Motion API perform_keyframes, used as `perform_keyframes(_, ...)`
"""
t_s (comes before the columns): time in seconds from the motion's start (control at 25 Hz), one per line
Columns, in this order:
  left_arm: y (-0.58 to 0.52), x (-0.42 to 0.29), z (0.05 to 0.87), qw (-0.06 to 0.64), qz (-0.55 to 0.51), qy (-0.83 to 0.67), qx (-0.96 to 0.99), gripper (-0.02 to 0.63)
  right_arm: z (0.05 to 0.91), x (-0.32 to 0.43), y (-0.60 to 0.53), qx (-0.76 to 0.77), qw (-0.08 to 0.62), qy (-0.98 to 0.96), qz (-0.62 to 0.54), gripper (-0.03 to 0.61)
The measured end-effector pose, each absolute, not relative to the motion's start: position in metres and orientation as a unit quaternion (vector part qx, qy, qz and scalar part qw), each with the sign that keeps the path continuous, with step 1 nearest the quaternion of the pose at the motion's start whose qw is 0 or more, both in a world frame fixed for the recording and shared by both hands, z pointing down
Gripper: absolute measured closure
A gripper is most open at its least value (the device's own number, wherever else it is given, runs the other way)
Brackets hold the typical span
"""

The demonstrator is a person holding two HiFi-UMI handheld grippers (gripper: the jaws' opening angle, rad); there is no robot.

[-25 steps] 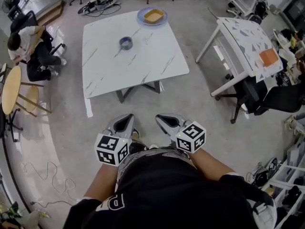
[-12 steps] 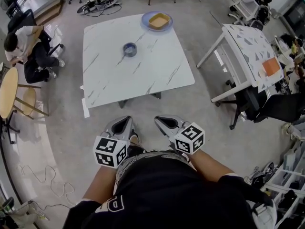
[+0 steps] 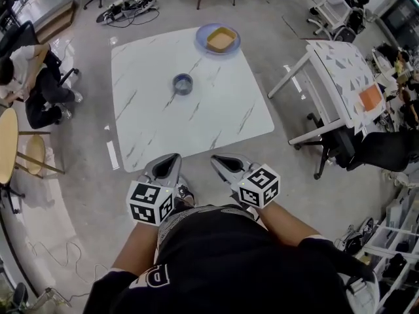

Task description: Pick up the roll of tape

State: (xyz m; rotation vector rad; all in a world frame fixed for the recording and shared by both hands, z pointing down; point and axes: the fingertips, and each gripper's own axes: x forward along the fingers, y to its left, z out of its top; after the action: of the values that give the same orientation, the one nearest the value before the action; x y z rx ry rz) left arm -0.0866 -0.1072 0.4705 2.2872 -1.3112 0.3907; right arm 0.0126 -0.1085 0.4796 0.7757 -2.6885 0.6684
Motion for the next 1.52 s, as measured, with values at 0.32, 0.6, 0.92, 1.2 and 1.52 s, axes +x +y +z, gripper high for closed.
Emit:
perform_keyframes(0.32,-0.166,-0.139,0.461,0.217,0.136,-0.472,0.844,0.555,0.472,-0.035,-0.164,0.285,0.14,-0.923,0.216,0.578)
perform_keyframes(0.6,-0.196,-0.168,0.47,0.218,0.144,-0.454,0.852,0.555,0.472,-0.064,-0.195,0.309,0.137,-0.917,0.213,0.578)
perform_keyframes(0.92,-0.212,-0.167,0.48,0.226,0.147,-0.433,0.86,0.555,0.479,-0.064,-0.211,0.326,0.146,-0.908,0.218,0.578)
perform_keyframes(1.2,-0.223,-0.165,0.484,0.226,0.147,-0.448,0.852,0.555,0.479,-0.059,-0.225,0.313,0.146,-0.914,0.212,0.578)
perform_keyframes(1.52,-0.228,-0.151,0.482,0.235,0.145,-0.486,0.83,0.555,0.477,-0.053,-0.247,0.26,0.16,-0.931,0.202,0.578)
